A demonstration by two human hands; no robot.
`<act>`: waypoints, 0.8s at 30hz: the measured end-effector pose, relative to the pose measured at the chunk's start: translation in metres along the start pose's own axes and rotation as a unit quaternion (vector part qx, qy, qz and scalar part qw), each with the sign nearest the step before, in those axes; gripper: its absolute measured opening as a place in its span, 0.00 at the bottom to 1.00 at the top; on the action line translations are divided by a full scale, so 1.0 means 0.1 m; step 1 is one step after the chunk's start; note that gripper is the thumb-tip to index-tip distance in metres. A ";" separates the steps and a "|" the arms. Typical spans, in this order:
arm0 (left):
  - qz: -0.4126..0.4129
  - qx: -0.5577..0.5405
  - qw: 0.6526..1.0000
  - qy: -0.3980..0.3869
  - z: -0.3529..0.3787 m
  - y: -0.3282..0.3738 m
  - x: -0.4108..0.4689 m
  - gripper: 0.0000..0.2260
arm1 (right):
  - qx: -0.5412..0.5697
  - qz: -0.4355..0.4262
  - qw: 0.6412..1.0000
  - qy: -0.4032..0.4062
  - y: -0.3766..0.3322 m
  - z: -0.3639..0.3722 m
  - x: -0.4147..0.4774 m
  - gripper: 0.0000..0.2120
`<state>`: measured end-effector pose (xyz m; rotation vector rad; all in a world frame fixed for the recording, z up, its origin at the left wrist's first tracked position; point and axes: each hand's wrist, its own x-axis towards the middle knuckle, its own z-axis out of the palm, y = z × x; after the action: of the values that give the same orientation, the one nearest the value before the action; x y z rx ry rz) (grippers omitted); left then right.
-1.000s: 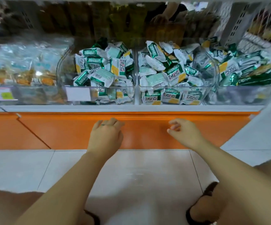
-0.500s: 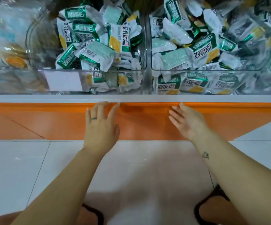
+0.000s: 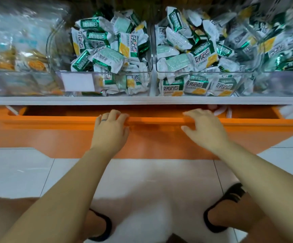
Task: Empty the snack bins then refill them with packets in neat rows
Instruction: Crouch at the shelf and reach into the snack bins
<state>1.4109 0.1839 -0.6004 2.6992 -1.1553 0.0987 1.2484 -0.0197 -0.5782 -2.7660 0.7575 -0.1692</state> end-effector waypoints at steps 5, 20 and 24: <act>0.019 0.041 0.994 -0.096 -0.18 -0.02 -0.04 0.19 | -0.080 -0.013 0.995 -0.064 -0.04 -0.08 -0.09 0.21; 0.065 -0.003 0.973 -0.222 -0.54 -0.07 -0.45 0.12 | -0.069 -0.027 0.969 -0.234 -0.18 -0.34 -0.43 0.07; 0.066 0.041 0.973 -0.217 -0.72 -0.11 -0.44 0.15 | -0.114 -0.054 0.949 -0.288 -0.33 -0.48 -0.30 0.05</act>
<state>1.3899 0.2372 -0.5381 2.7949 -1.4749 -0.4567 1.2298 0.0127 -0.5242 -2.8291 0.4876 0.7198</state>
